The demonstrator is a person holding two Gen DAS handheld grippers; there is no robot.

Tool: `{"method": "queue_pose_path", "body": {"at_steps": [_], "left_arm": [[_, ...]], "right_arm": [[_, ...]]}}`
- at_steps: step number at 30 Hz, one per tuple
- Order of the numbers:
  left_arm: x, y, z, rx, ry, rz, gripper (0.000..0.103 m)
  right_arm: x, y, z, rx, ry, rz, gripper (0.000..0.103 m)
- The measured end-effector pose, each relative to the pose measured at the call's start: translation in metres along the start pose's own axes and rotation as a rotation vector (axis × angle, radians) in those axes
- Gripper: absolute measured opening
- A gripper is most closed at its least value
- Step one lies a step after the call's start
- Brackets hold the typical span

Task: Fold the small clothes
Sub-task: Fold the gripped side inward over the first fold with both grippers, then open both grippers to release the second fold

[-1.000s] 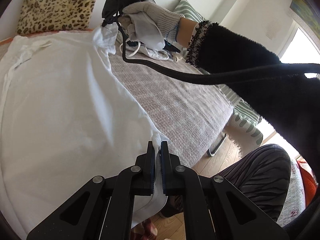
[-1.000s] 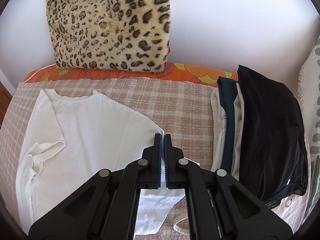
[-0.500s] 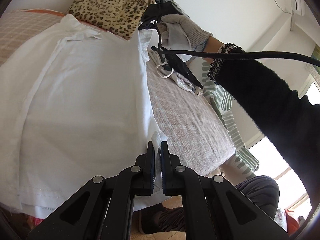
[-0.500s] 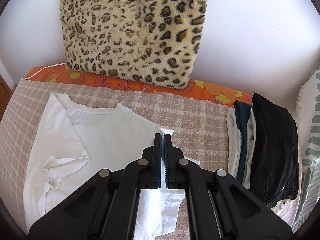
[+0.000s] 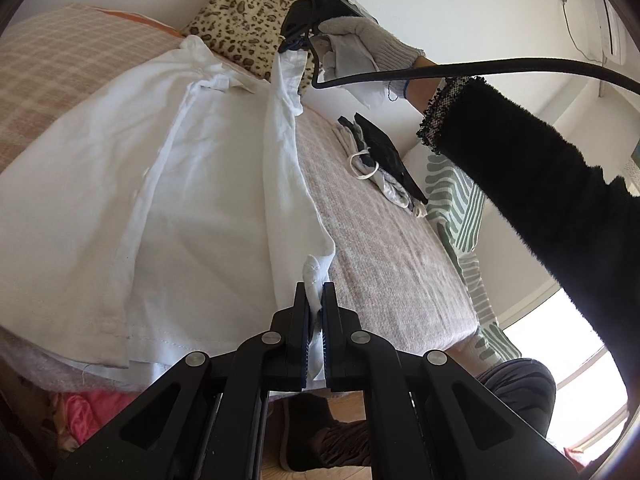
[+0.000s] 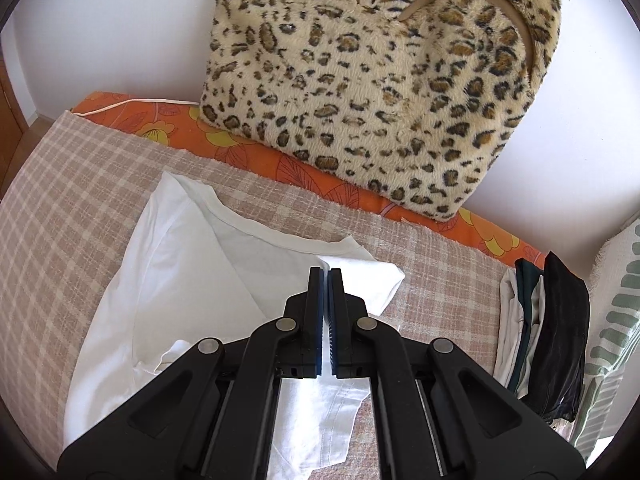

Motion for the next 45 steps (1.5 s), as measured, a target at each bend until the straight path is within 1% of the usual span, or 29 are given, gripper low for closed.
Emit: {"method": "queue_pose_path", "body": {"at_steps": [2,4,15,18,21,23,24,25,26,27,28,29,31,35,38,40,42,45], "left_arm": [[0.001,0.0,0.004,-0.01,-0.018,-0.018,0.004],[0.001,-0.002,0.009,-0.027,-0.021,-0.019,0.004],[0.016,0.0,0.022,-0.074,-0.069,-0.018,0.004],[0.018,0.001,0.026,-0.081,-0.082,-0.021,0.004],[0.022,0.001,0.028,-0.09,-0.099,-0.016,0.004],[0.023,0.0,0.029,-0.097,-0.118,-0.02,0.006],[0.023,0.0,0.03,-0.102,-0.125,-0.022,0.007],[0.024,-0.001,0.031,-0.104,-0.131,-0.023,0.011],[0.024,-0.001,0.033,-0.106,-0.139,-0.023,0.012],[0.024,-0.002,0.034,-0.113,-0.147,-0.026,0.012],[0.024,-0.003,0.036,-0.115,-0.152,-0.03,0.014],[0.025,-0.004,0.038,-0.117,-0.16,-0.033,0.015],[0.028,-0.006,0.043,-0.136,-0.178,-0.034,0.02],[0.029,-0.013,0.049,-0.16,-0.176,-0.035,0.02],[0.031,-0.011,0.043,-0.145,-0.178,-0.033,0.02],[0.033,-0.009,0.039,-0.129,-0.186,-0.035,0.02],[0.035,-0.008,0.035,-0.116,-0.186,-0.03,0.02],[0.036,-0.009,0.036,-0.121,-0.191,-0.026,0.02]], "right_arm": [[0.013,-0.004,-0.003,0.002,0.005,0.027,0.002],[0.024,-0.007,-0.006,0.007,0.01,0.044,0.002],[0.055,-0.024,-0.016,0.02,-0.011,0.055,0.002],[0.069,-0.026,-0.021,0.032,-0.074,0.058,0.002],[0.079,-0.03,-0.021,0.021,-0.085,0.058,0.002],[0.084,-0.033,-0.021,0.015,-0.139,0.033,0.002],[0.085,-0.034,-0.019,0.014,-0.169,0.018,0.008],[0.085,-0.035,-0.015,0.009,-0.192,0.002,0.024],[0.083,-0.036,-0.01,-0.007,-0.205,-0.007,0.034],[0.079,-0.037,-0.003,-0.027,-0.197,-0.01,0.048],[0.073,-0.036,0.003,-0.045,-0.189,-0.011,0.05],[0.066,-0.033,0.009,-0.055,-0.198,-0.022,0.05],[0.047,-0.02,0.017,-0.062,-0.239,-0.087,0.05],[0.012,0.018,0.023,-0.064,-0.277,-0.198,0.05],[-0.003,0.046,0.016,-0.031,-0.307,-0.256,0.05],[-0.001,0.063,0.009,0.004,-0.353,-0.281,0.05],[0.004,0.076,0.002,0.034,-0.373,-0.287,0.05],[0.02,0.091,-0.005,0.066,-0.437,-0.291,0.05]]}}
Point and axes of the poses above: each gripper's, at about its wrist camera, not at the fingertips, and z roughly against the way its jaws point, x to its left, y to its underside, the point moved 8 cm from there along -z, roughly the way its jaws point, and after that the axes turned 12 degrees about z, right-handed, at the moved point
